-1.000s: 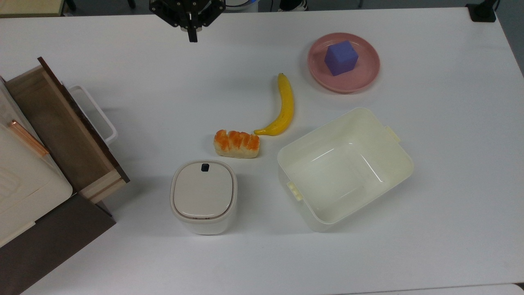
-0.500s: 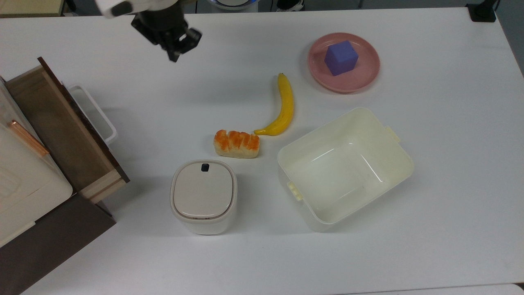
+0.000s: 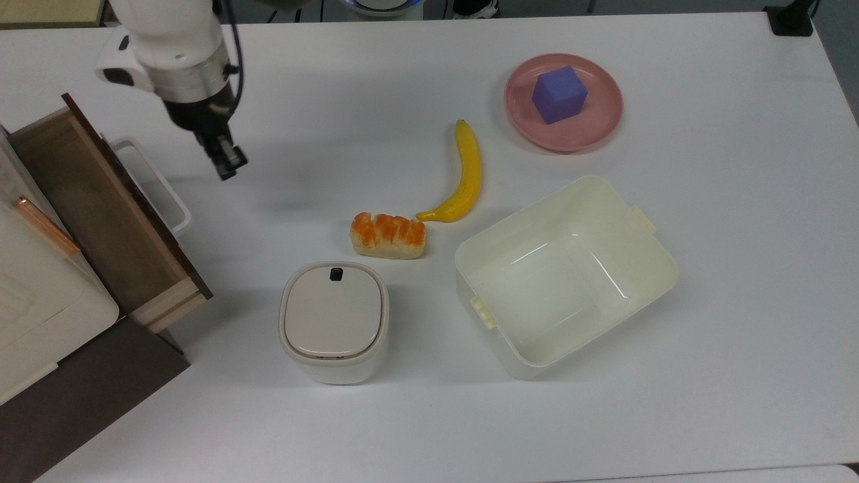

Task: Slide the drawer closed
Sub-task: 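Move the gripper toward the open wooden drawer's front panel, then push the drawer front with the gripper into the wooden cabinet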

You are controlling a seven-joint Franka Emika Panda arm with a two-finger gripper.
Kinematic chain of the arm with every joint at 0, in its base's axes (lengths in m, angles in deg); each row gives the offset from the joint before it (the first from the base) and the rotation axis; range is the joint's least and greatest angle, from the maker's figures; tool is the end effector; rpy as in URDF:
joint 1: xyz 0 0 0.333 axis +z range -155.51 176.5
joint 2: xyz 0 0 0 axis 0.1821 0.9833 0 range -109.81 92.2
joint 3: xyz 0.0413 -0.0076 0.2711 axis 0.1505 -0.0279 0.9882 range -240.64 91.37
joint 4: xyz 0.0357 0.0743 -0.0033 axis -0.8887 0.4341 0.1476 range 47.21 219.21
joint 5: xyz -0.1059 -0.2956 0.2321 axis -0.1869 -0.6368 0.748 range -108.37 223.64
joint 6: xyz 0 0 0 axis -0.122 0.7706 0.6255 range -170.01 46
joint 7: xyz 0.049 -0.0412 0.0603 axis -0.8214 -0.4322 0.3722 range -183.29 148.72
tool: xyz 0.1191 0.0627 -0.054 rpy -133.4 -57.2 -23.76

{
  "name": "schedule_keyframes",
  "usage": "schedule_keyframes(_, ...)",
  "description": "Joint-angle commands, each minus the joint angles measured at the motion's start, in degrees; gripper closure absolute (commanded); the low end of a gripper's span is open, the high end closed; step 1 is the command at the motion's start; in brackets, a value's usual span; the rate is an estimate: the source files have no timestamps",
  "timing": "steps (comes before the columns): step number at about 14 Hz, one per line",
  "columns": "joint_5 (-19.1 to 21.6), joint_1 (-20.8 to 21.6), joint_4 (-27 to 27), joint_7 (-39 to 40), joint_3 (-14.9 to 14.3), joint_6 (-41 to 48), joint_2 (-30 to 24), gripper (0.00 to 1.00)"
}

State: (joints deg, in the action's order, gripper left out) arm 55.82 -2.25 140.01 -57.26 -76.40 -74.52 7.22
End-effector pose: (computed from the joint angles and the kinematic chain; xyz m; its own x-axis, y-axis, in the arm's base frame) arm 0.6222 -0.1624 0.3683 0.5878 -0.8011 0.1132 -0.8023 -0.5952 -0.0460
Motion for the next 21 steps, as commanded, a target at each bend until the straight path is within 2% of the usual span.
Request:
schedule_keyframes(1,0.15,-0.88,0.67,-6.69,-0.25,-5.37,1.46,1.0)
schedule_keyframes(4,-4.76,-1.58,0.5,-10.12,-0.25,-7.57,3.48,1.0)
schedule_keyframes(7,-6.17,-3.34,0.32,-9.95,-0.6,-11.52,5.25,1.0)
schedule_keyframes(9,-8.81,-3.78,0.23,-9.34,-1.13,-13.28,5.33,1.0)
schedule_keyframes(12,-9.34,-4.74,-0.56,-4.52,-1.13,-13.99,6.03,1.0)
schedule_keyframes(17,-13.29,-5.54,-3.63,-1.43,-1.13,-16.45,9.46,1.0)
schedule_keyframes(21,-13.83,-6.59,-4.25,0.86,-1.22,-20.93,10.43,1.0)
